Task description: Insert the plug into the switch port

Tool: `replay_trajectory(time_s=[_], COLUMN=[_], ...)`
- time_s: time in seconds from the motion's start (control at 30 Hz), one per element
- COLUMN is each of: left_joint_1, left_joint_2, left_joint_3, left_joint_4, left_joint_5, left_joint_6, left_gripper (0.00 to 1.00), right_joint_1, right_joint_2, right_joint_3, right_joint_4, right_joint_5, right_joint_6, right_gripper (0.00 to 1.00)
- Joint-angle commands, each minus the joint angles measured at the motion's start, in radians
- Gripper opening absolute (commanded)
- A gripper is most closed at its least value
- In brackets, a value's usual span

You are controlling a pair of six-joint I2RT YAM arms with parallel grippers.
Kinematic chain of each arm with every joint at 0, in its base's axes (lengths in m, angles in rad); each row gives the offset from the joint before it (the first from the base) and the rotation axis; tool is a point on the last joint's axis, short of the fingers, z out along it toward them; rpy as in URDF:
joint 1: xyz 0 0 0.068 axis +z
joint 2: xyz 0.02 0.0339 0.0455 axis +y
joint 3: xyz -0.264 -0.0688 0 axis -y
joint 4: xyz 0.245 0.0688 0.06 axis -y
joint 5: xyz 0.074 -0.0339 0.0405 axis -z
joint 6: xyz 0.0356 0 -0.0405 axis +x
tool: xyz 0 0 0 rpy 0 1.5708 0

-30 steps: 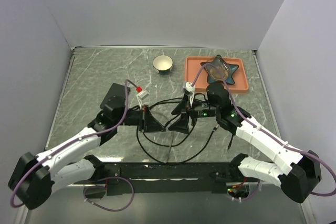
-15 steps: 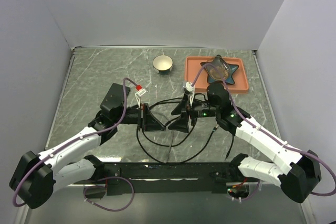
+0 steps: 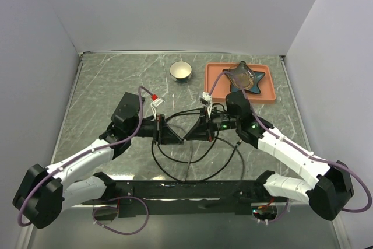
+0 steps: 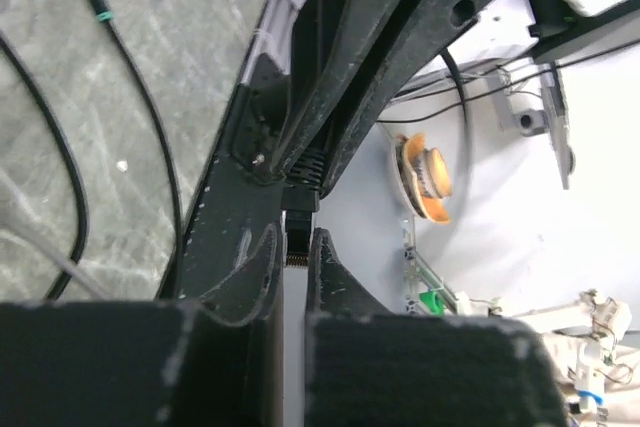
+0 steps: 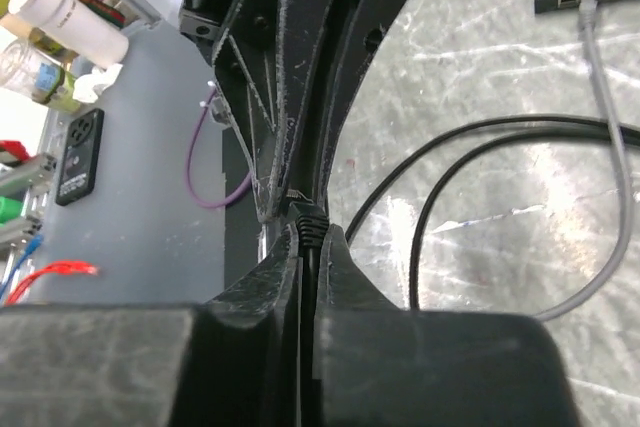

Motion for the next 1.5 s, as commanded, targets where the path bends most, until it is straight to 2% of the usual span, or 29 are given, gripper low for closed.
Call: replay_trajectory(time_s=[0.0,0.03,0.1,0.13,0.23,0.3,0.43,0.6,0.8,1.03,1.27,1.47], left_joint_1=[-0.010,-0.010,-0.010,-0.010,-0.011,-0.011,-0.011,-0.011,-0.013,-0.027,-0.142,-0.218], left_joint_2=[-0.020,-0.025,-0.052,-0.081,-0.161,-0.201,-0.290,-0.327,-0.355,-0.369,-0.315,-0.240], left_joint_3=[0.073,0.087,0.099,0.110,0.113,0.101,0.064,0.029,-0.010,-0.039,-0.045,-0.027], left_joint_4=[-0.090,-0.118,-0.190,-0.215,-0.301,-0.319,-0.338,-0.342,-0.321,-0.298,-0.237,-0.187], left_joint_5=[-0.098,-0.155,-0.223,-0.310,-0.457,-0.546,-0.617,-0.640,-0.628,-0.727,-0.832,-0.824], left_joint_6=[0.108,0.122,0.156,0.168,0.191,0.200,0.234,0.285,0.321,0.321,0.349,0.384], left_gripper=[0.16,0.24,0.33,0.51,0.75,0.79,0.79,0.75,0.70,0.65,0.66,0.65], right_joint_1=[0.010,0.010,0.008,0.008,0.008,0.008,0.005,-0.025,-0.117,-0.153,-0.162,-0.165], right_joint_2=[0.041,0.047,0.070,0.078,0.118,0.150,0.234,0.316,0.353,0.369,0.400,0.411], right_joint_3=[0.043,0.047,0.063,0.070,0.099,0.119,0.175,0.224,0.138,0.075,0.038,0.037], right_joint_4=[0.018,0.015,-0.002,-0.011,-0.043,-0.059,-0.120,-0.152,0.070,0.214,0.348,0.352], right_joint_5=[0.064,0.070,0.071,0.086,0.100,0.107,0.135,0.068,-0.118,-0.202,-0.262,-0.275], right_joint_6=[0.017,0.025,0.043,0.053,0.085,0.126,0.221,0.329,0.523,0.658,0.769,0.778], right_gripper=[0.00,0.00,0.00,0.00,0.00,0.00,0.00,0.00,0.00,0.00,0.00,0.00])
